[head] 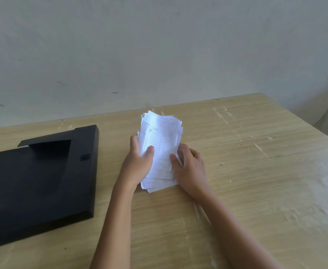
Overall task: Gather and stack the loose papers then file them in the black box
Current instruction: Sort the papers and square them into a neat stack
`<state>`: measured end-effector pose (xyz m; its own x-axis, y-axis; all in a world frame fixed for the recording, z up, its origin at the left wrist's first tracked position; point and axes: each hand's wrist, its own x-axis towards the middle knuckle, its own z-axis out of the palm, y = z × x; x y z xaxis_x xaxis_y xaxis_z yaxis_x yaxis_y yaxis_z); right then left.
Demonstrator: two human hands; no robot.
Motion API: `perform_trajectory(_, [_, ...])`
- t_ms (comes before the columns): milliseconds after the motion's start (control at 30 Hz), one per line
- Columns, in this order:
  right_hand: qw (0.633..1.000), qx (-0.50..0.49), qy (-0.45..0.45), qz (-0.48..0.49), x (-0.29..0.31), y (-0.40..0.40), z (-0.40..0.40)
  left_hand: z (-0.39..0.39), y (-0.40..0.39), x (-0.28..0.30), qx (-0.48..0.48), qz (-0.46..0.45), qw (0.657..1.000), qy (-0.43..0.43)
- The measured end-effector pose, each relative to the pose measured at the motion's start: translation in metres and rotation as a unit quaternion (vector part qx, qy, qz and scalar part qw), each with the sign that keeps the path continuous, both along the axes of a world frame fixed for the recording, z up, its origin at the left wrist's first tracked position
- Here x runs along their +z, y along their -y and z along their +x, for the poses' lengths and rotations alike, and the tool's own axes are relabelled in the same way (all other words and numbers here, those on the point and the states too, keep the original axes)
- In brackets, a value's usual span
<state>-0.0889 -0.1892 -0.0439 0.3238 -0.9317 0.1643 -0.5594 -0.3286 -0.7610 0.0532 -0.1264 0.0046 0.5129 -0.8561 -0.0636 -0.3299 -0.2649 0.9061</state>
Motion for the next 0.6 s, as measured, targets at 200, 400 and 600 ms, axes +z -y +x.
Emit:
perform_trajectory(200, [0.982,0.000,0.168,0.091,0.000,0.004,-0.003,0.005,0.001,-0.008,0.002,-0.132,0.986,-0.104])
perform_trajectory(400, [0.976,-0.031,0.173,0.129,0.010,0.016,-0.016,0.015,-0.004,-0.014,0.116,-0.131,0.979,-0.103])
perform_trajectory(600, [0.995,-0.004,-0.088,-0.040,0.004,0.005,-0.012,0.034,-0.019,-0.012,0.174,-0.124,0.966,-0.142])
